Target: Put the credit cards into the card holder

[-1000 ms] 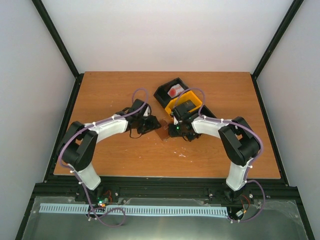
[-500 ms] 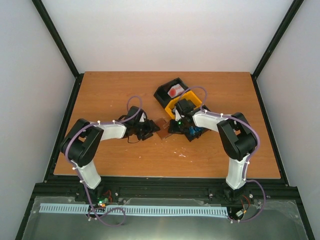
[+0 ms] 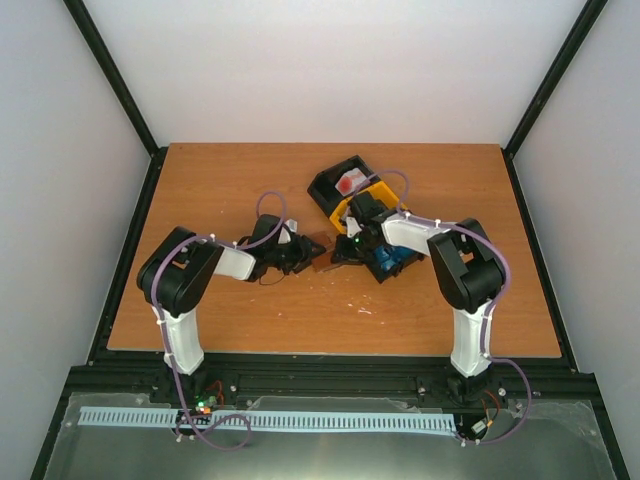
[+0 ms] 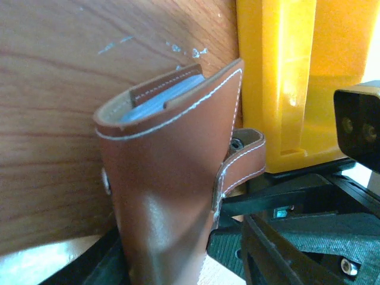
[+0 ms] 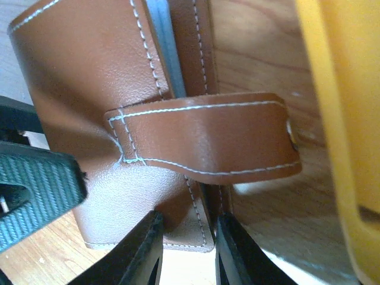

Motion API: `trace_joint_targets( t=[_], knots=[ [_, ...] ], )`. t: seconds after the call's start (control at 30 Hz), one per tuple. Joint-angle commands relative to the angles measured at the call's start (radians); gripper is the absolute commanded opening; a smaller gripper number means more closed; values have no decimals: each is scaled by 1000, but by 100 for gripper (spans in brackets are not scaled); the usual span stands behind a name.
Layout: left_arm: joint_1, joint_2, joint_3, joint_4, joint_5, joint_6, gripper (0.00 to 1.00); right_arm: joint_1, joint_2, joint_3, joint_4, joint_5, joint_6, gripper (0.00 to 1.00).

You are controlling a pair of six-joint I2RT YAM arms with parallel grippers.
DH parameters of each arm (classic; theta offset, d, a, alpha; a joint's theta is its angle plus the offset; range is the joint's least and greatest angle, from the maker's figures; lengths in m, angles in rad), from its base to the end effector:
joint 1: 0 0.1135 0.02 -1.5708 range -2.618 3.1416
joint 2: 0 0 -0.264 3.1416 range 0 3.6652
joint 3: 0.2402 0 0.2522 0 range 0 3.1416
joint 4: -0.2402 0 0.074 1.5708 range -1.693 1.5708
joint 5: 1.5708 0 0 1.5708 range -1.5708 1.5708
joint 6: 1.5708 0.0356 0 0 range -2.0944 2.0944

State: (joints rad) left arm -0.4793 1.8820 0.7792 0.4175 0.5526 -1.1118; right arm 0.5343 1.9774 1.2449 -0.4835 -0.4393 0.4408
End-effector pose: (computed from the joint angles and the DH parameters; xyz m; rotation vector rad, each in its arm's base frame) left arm 0.2981 -0.1760 0.1073 -0.4675 2.5315 -1.3704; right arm 0.3224 0.2084 0.1372 -0.2534 2.9139 0.8219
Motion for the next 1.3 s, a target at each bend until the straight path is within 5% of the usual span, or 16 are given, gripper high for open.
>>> trace_joint_targets(
  t=[0.0,0.33,0.6,0.83,1.07,1.27],
  knots=[
    [-2,62,-8,67,56,23,44,21,138,-34,-66,-8,-40,26],
    [4,-43,41,-119,-30,226,1,-2,17,-33,-41,18,-29,34],
    [1,-337,91,-295,-108,534,1,-47,-303,-6,-79,-55,60,54],
    [-22,-536,159,-392,-237,877,1,-83,-501,-7,-8,-146,336,66],
    [-111,-726,8,-74,-331,1545,1,-84,-590,-29,311,-281,800,72],
    [-120,-766,-51,94,-377,1887,1,-78,-678,-60,405,-196,1039,77]
  ],
)
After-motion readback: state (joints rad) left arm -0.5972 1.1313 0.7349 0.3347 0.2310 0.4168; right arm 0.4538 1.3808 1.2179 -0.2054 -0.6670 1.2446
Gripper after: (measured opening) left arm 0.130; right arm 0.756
